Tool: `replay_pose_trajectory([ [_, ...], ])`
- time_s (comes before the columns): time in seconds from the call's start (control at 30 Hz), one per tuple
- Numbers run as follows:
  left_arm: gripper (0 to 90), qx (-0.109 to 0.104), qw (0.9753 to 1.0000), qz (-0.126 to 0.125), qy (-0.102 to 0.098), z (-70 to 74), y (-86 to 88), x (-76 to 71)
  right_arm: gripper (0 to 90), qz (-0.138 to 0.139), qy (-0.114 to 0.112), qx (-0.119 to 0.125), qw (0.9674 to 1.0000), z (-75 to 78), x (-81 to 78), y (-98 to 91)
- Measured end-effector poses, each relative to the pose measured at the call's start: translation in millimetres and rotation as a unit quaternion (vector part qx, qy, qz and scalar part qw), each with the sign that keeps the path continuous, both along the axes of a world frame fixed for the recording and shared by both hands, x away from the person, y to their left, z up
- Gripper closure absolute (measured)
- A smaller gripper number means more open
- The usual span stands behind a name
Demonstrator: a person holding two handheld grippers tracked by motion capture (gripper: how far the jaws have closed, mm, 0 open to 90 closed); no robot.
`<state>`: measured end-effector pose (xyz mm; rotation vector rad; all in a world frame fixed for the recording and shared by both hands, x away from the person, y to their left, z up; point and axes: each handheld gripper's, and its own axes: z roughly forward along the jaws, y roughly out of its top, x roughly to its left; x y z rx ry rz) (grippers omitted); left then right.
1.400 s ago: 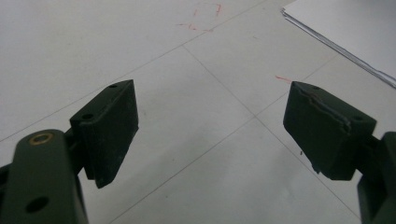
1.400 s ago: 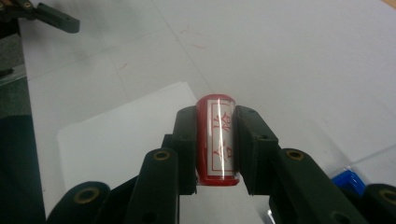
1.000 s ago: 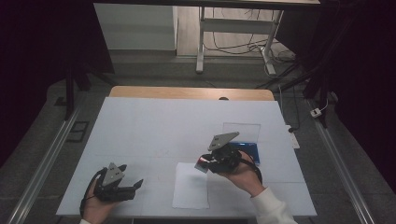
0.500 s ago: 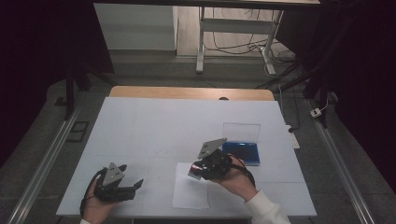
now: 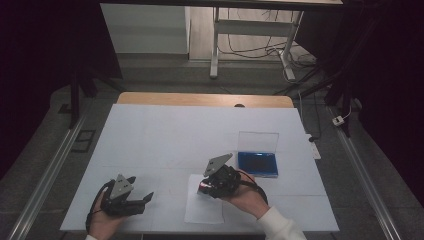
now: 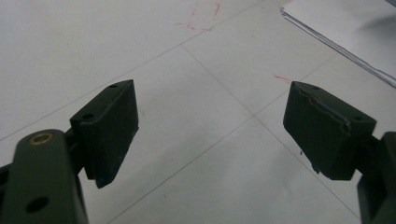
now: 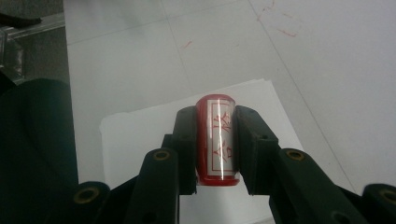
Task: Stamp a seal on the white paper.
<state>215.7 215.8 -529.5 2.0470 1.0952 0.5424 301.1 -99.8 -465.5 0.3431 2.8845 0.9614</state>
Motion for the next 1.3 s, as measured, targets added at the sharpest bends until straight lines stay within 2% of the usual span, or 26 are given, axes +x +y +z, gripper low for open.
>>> replay_pose_trajectory([
  [1.03, 18.3, 0.004, 1.0000, -0.001, 0.002, -1.5, 0.8, 0.3, 70.0, 0.016, -0.008, -0.044, 0.9989, -19.5, -3.2, 13.1],
  [1.3, 18.3, 0.004, 1.0000, -0.001, 0.002, -1.7, 0.9, 0.1, 70.1, 0.017, -0.004, -0.037, 0.9992, -20.8, -1.9, 12.7],
])
